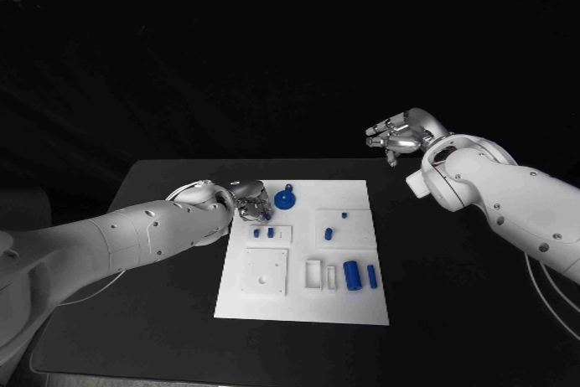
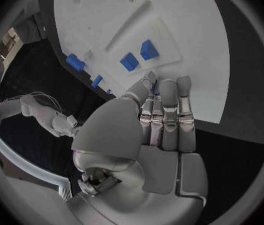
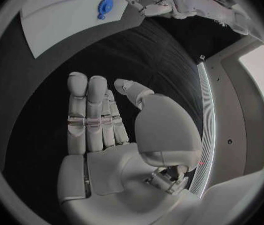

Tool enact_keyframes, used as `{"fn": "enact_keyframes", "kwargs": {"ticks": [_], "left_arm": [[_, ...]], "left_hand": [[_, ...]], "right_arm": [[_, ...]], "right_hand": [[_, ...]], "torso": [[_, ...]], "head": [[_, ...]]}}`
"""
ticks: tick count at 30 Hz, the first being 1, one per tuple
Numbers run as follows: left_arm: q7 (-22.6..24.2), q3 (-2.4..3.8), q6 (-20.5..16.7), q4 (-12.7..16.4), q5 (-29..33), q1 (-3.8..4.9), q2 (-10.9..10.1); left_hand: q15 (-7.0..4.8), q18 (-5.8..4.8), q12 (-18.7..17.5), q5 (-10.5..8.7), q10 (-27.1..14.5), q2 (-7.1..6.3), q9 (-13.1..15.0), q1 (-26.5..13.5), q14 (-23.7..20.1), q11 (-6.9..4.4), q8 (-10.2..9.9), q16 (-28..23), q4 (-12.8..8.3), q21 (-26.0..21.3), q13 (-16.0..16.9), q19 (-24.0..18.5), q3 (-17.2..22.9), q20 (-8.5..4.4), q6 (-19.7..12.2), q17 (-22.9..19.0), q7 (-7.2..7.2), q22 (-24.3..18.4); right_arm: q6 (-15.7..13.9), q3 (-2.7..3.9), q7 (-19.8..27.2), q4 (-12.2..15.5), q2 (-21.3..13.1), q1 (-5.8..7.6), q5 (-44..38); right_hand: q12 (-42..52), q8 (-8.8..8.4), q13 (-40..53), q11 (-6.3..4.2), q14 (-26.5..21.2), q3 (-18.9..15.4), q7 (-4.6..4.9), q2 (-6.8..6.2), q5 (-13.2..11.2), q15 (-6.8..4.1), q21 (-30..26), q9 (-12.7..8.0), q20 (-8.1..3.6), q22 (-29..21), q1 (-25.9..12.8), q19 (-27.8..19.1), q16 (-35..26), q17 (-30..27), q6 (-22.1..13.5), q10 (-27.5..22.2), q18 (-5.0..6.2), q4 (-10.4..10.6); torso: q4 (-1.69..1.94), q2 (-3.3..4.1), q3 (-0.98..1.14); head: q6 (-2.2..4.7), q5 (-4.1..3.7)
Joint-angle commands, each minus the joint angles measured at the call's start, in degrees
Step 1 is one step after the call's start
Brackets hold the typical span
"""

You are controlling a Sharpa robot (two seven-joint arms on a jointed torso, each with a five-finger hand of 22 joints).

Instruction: Assemble the parts on the task board

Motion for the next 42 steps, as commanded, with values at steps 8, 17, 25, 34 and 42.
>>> {"fn": "enact_keyframes", "kwargs": {"ticks": [8,17,25,34,42], "left_arm": [[-0.32,-0.38,1.44,0.19,-0.35,-0.63,-0.09],[-0.44,-0.38,0.46,0.19,-0.25,-0.64,-0.23],[-0.74,-0.37,0.0,-0.01,-0.2,-0.64,-0.47],[-0.88,-0.32,-0.5,-0.28,-0.1,-0.62,-1.58],[1.13,0.86,-4.73,-0.3,4.03,-0.3,-3.53]], "left_hand": [[0.32,0.66,-0.13,0.18,-0.66,-1.36,-0.37,0.06,-0.48,0.22,-0.01,0.18,-1.13,0.62,0.03,-0.42,1.23,0.22,-8.46,-0.18,-0.63,1.2],[0.3,0.67,-0.12,0.18,-0.62,-2.17,-0.41,-0.15,-0.44,0.22,-0.06,0.3,-1.23,0.9,0.04,-0.44,2.28,0.2,-12.22,-0.2,-1.26,1.18],[0.3,0.68,-0.12,0.17,-0.54,-2.53,-0.53,-0.02,-0.46,0.2,-0.19,0.28,-1.1,1.0,0.03,-0.46,2.53,0.2,-15.31,-0.25,-1.61,1.17],[0.42,0.81,-0.12,0.29,-1.08,-2.83,-0.43,0.42,-0.54,0.48,-0.06,0.22,-1.28,1.23,0.03,-0.61,2.87,0.25,-13.44,-0.31,-1.18,1.24],[1.12,1.12,-0.1,0.5,-2.37,-3.28,-0.22,0.86,-2.9,1.48,0.16,-2.53,-1.88,0.73,0.03,-3.16,3.72,0.86,-6.74,-1.55,1.19,1.22]], "right_arm": [[0.91,0.0,0.32,0.03,-0.08,-0.02,-0.23],[1.01,0.0,0.33,-0.08,-0.05,-0.03,-0.23],[1.5,0.0,0.3,-0.12,-0.09,-0.06,-0.23],[4.14,0.0,0.39,-0.28,-0.21,-0.38,-1.08],[7.33,-0.53,2.15,-0.92,-0.08,-0.89,-8.55]], "right_hand": [[-0.32,-0.08,-0.1,-0.03,0.0,0.19,0.56,-0.18,0.28,0.37,-0.51,-0.03,0.11,2.44,-0.2,0.22,0.32,-0.2,-0.03,-0.44,1.17,0.0],[-0.31,-0.08,-0.1,0.01,-0.01,0.19,0.58,-0.18,0.3,0.4,-0.47,-0.03,0.13,2.45,-0.22,0.22,0.33,-0.2,-0.08,-0.56,1.17,-0.01],[-0.34,-0.07,-0.13,0.15,-0.06,0.17,0.62,-0.24,0.25,0.47,-0.66,-0.03,0.18,2.41,-0.19,0.18,0.31,-0.22,-0.13,-1.03,1.23,-0.1],[-0.37,-0.04,-0.24,0.56,-0.24,0.47,0.71,-0.5,-1.86,0.68,-0.62,0.01,0.39,2.49,1.39,0.07,0.47,-0.17,0.39,-2.29,1.56,-2.14],[-0.36,0.06,-0.24,0.2,-0.18,0.14,-0.27,0.68,-6.26,0.43,1.06,0.15,0.23,2.83,3.84,-0.01,0.77,-0.03,4.76,-1.74,1.54,-4.8]], "torso": [[0.04,0.0,-0.02],[-0.01,0.04,0.0],[-0.05,0.0,0.03],[0.0,-0.02,0.02],[-0.12,-0.05,0.03]], "head": [[0.15,0.08],[0.14,0.19],[0.22,0.26],[0.33,0.19],[0.94,-0.51]]}}
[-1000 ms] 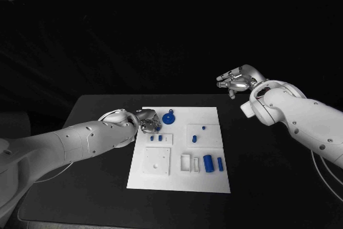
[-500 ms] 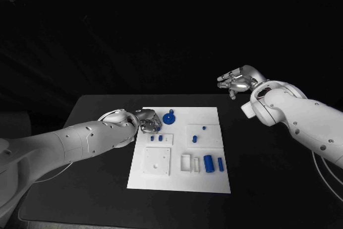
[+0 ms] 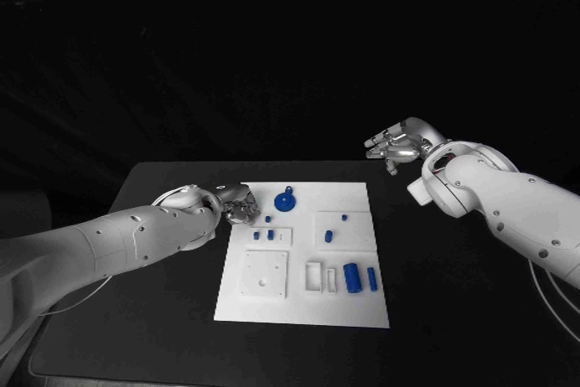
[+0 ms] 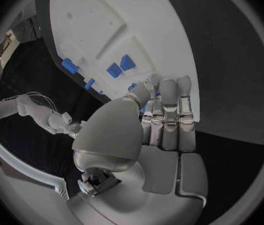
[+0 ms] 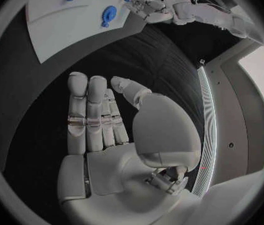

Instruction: Assemble the parts on the task board

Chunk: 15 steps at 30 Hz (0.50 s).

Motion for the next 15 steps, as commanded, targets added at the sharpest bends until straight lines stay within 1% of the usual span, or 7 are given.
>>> {"fn": "enact_keyframes", "kwargs": {"ticks": [1,4,7,8,9,10,15], "left_arm": [[2.26,0.82,-4.55,0.02,4.62,0.39,-0.61],[4.24,1.71,-6.68,0.3,8.8,0.88,-1.39],[6.07,2.72,-8.26,1.27,14.53,1.65,-2.44],[6.45,3.2,-8.51,1.82,16.65,1.87,-2.87],[6.74,3.71,-8.68,2.53,19.14,2.07,-3.37],[6.94,4.09,-8.83,3.24,21.3,2.22,-3.83],[7.79,5.62,-8.35,8.62,33.84,3.22,-6.91]], "left_hand": [[0.52,0.29,-0.06,0.31,-1.1,-0.77,0.07,0.17,-3.05,0.4,-0.09,-3.77,-0.13,-1.41,-0.01,-2.8,0.49,0.53,0.99,-1.63,0.57,0.97],[1.19,-0.18,-0.03,0.36,-1.85,-0.91,0.05,0.49,-5.32,0.72,-0.15,-11.16,-0.22,-4.56,-0.03,-6.25,0.58,1.3,0.94,-4.97,0.64,-0.13],[2.58,-1.12,-0.04,0.36,-2.01,-0.78,0.05,-0.03,-8.32,1.18,-0.15,-21.69,0.11,-9.51,-0.05,-10.0,0.86,2.61,0.67,-9.57,0.86,-3.16],[3.08,-1.14,-0.13,0.21,-2.12,-0.67,0.07,-0.33,-6.59,1.42,-0.1,-28.34,0.32,-12.49,-0.1,-10.29,1.03,3.32,0.45,-12.45,0.88,-6.05],[3.22,-0.77,0.08,0.07,-1.84,-0.83,0.15,-0.31,-2.26,1.27,0.08,-35.93,0.42,-15.24,-0.03,-8.51,0.77,3.71,0.48,-15.59,0.79,-9.36],[3.31,-1.23,-0.24,0.09,-1.63,-0.68,-0.04,0.08,-1.18,1.17,-0.32,-39.77,0.76,-16.1,-0.1,-7.68,-0.32,3.36,0.75,-15.77,0.71,-9.87],[5.3,-1.31,-0.12,-0.2,-4.22,-0.31,0.06,-1.3,-2.28,2.05,-0.11,-48.47,1.67,-20.31,-0.08,-9.62,-0.43,5.2,0.0,-15.94,0.9,-13.32]], "right_arm": [[3.74,-0.68,2.2,-0.34,0.15,-0.29,-7.51],[4.26,-1.68,3.02,-0.75,0.38,-0.47,-11.58],[4.56,-3.15,3.44,-1.19,0.68,-0.65,-16.17],[4.49,-3.7,3.41,-1.33,0.81,-0.71,-17.78],[4.29,-4.29,3.27,-1.45,0.95,-0.78,-19.51],[4.11,-4.77,3.09,-1.53,1.08,-0.83,-20.89],[3.41,-7.35,1.13,-1.72,1.88,-1.19,-27.92]], "right_hand": [[-0.37,0.03,-0.07,-0.35,0.12,-0.04,-0.18,0.22,-0.7,0.19,1.01,0.01,0.18,2.87,1.01,0.03,0.32,0.14,1.04,0.31,0.75,-0.73],[-0.4,-0.03,-0.08,-0.49,0.44,-0.22,-0.34,0.64,-1.6,0.1,2.32,-0.02,0.07,3.01,1.4,0.15,0.51,0.17,1.82,0.68,0.66,-1.41],[-0.48,-0.02,-0.08,-0.59,0.73,-0.27,-0.48,0.92,-2.5,0.03,3.64,-0.03,0.01,3.11,1.4,0.14,0.64,0.14,2.34,1.01,0.59,-1.95],[-0.49,-0.05,-0.09,-0.62,0.84,-0.25,-0.49,0.96,-2.72,0.01,3.92,-0.06,0.0,3.12,1.31,0.13,0.64,0.09,2.45,1.09,0.57,-2.07],[-0.48,-0.04,-0.09,-0.62,0.9,-0.23,-0.5,0.96,-2.8,0.02,4.09,-0.09,-0.01,3.09,1.17,0.05,0.59,0.01,2.44,1.09,0.57,-2.22],[-0.49,-0.06,-0.09,-0.62,0.95,-0.24,-0.51,0.95,-3.02,0.01,4.16,-0.09,0.0,3.08,1.11,0.04,0.6,-0.01,2.4,1.03,0.57,-2.24],[-0.52,-0.12,-0.17,0.12,1.32,0.2,-0.34,0.03,-5.69,0.44,3.94,-0.18,0.29,2.88,0.54,0.1,0.55,-0.27,1.0,-1.84,0.63,-2.27]], "torso": [[-0.09,-0.04,0.02],[-0.1,-0.05,0.09],[-0.09,-0.07,0.08],[-0.04,-0.06,0.06],[-0.02,-0.02,0.07],[-0.02,-0.03,0.09],[0.08,0.0,0.05]], "head": [[0.45,-0.61],[0.79,-1.27],[0.96,-1.52],[1.01,-1.54],[0.97,-1.5],[0.98,-1.48],[1.13,-1.93]]}}
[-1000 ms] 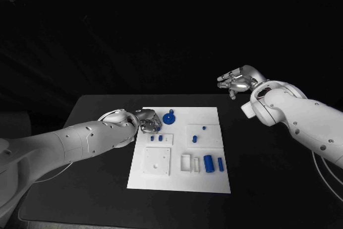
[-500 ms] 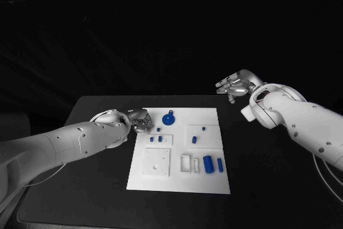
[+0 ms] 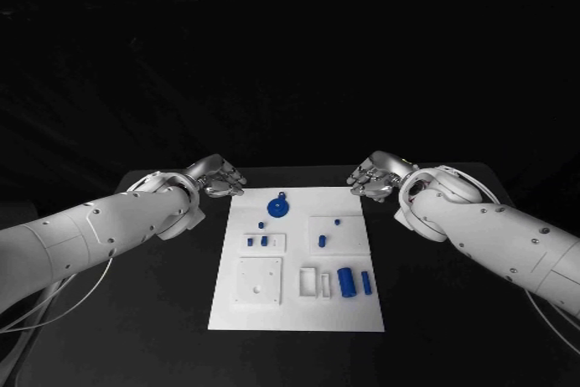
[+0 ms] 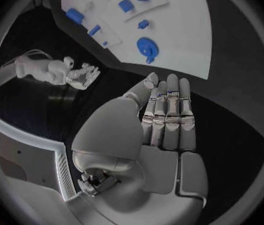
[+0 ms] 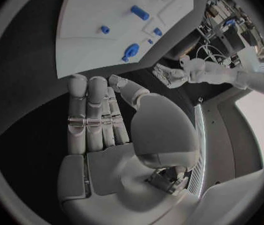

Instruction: Assemble the parts on the task board

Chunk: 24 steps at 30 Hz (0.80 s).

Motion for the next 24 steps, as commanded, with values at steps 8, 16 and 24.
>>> {"fn": "enact_keyframes", "kwargs": {"ticks": [8,16,24], "left_arm": [[4.59,1.04,-0.17,10.9,30.02,1.38,-5.24],[6.79,1.28,0.77,16.13,35.92,1.61,-7.28],[8.4,1.31,1.58,17.91,39.07,1.66,-7.57]], "left_hand": [[3.09,-0.17,-0.12,-0.43,-4.4,-0.44,-0.02,-1.92,-0.25,1.22,-0.09,-13.53,2.01,-1.61,-0.07,-2.2,-1.9,3.45,-1.9,0.13,-0.16,-14.54],[3.25,0.01,-0.17,0.17,-4.71,0.13,-0.03,-1.41,-0.8,1.21,-0.1,-13.53,1.72,-1.33,-0.1,0.01,-2.99,3.59,-1.94,0.04,-0.18,-26.27],[3.69,-0.07,-0.09,0.22,-6.42,0.35,-0.03,-1.51,-1.71,2.38,-0.1,-13.52,1.25,-1.32,-0.06,0.19,-3.87,3.92,-1.87,0.04,0.41,-30.34]], "right_arm": [[0.58,-3.48,-3.53,-0.43,2.14,-0.79,-17.25],[1.44,-5.73,-5.11,-1.04,3.79,-1.02,-20.61],[2.6,-7.11,-5.51,-1.29,4.41,-1.07,-21.25]], "right_hand": [[-0.33,-0.09,-0.1,0.73,0.83,1.18,-0.33,-2.09,-3.74,0.7,-1.24,-0.04,1.17,2.54,-0.23,0.32,0.02,-0.97,-1.85,-3.32,1.38,0.08],[-0.32,-0.08,-0.1,0.72,0.93,2.88,-0.11,-2.9,-4.39,0.87,-1.55,-0.03,1.46,2.64,-0.12,0.54,0.34,-1.59,-1.56,-2.92,1.64,0.41],[-0.32,-0.1,-0.1,0.82,0.81,3.05,0.14,-3.2,-4.1,0.93,-1.9,-0.05,1.5,2.59,-0.12,0.46,0.36,-1.76,-1.79,-3.11,1.7,0.3]], "torso": [[-0.08,0.02,-0.13],[0.15,0.04,-0.27],[-0.07,0.15,-0.19]], "head": [[0.45,-0.09],[0.77,-0.4],[0.92,-0.21]]}}
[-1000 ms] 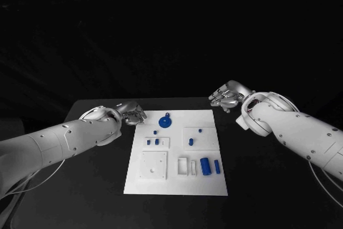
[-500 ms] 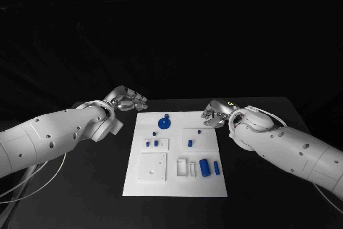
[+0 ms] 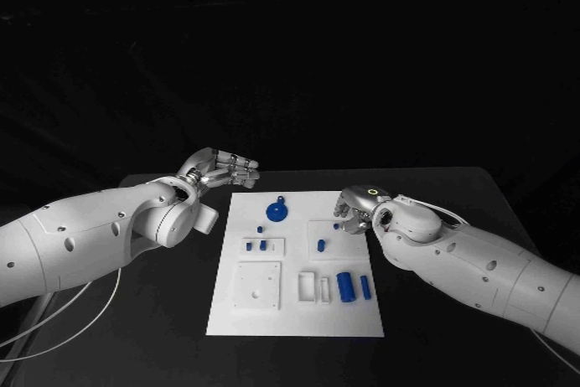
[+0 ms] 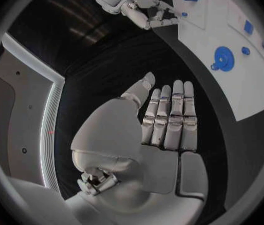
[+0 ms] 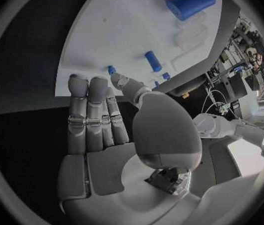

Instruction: Assemble the parts on the task board

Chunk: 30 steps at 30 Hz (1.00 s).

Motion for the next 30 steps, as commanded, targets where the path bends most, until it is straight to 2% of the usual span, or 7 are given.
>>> {"fn": "enact_keyframes", "kwargs": {"ticks": [1,7,11,30], "left_arm": [[2.85,0.08,1.39,0.46,4.61,0.12,0.01],[3.43,0.09,1.83,0.58,5.71,0.12,0.22],[3.52,0.09,2.03,0.57,6.06,0.13,0.35],[3.44,0.09,2.59,0.35,6.46,0.13,0.7]], "left_hand": [[0.03,-0.06,-0.09,0.23,-0.67,0.51,-0.02,-0.18,-0.64,0.03,-0.1,-0.17,0.06,0.25,-0.02,0.05,-0.47,0.17,0.04,-0.08,0.55,-0.6],[0.19,0.04,-0.1,0.28,-1.05,0.95,-0.02,-0.06,-1.09,0.19,-0.09,-0.18,-0.2,0.37,-0.02,0.54,-1.55,0.36,-0.07,-0.07,0.76,-4.13],[0.22,0.03,-0.1,0.26,-1.16,1.16,-0.02,-0.07,-1.18,0.23,-0.1,-0.17,-0.42,0.43,-0.02,0.88,-1.99,0.38,0.02,-0.06,0.88,-6.04],[0.24,-0.04,-0.1,0.25,-1.3,1.53,-0.01,-0.26,-1.18,0.27,-0.08,-0.17,-0.53,0.51,-0.02,1.35,-2.46,0.38,0.07,-0.04,0.88,-8.66]], "right_arm": [[1.65,-0.32,-1.01,-0.25,0.28,-0.06,-2.48],[0.77,-1.05,-1.11,-1.11,1.16,-0.12,-2.68],[0.52,-1.35,-1.15,-1.73,1.76,-0.14,-2.88],[0.88,-3.01,-0.81,-4.46,3.66,-0.22,-3.05]], "right_hand": [[-0.32,-0.1,-0.07,0.02,0.19,0.28,0.43,-0.55,0.14,0.33,-0.23,-0.05,0.36,2.55,-0.04,-0.04,0.37,-0.09,-0.2,-0.12,0.48,0.05],[-0.32,-0.07,-0.07,0.05,0.19,0.33,0.57,-0.52,0.0,0.31,-0.39,-0.04,0.36,2.51,-0.12,-0.01,0.41,-0.19,-0.21,-0.08,0.56,0.12],[-0.32,-0.07,-0.07,-0.06,0.27,0.86,0.53,-0.34,-0.31,0.25,-0.29,-0.03,0.34,2.54,-0.16,0.1,0.49,-0.31,0.09,0.3,0.58,0.19],[-0.3,-0.03,-0.05,-0.47,0.26,2.91,0.31,0.5,-1.05,0.05,-0.17,0.02,0.2,2.61,-0.71,0.14,0.71,-0.56,1.5,1.77,0.52,0.85]], "torso": [[-0.09,0.04,0.06],[0.14,0.04,0.1],[0.13,0.03,0.08],[0.0,0.04,0.1]], "head": [[0.04,0.07],[0.04,-0.01],[0.0,0.06],[-0.32,0.35]]}}
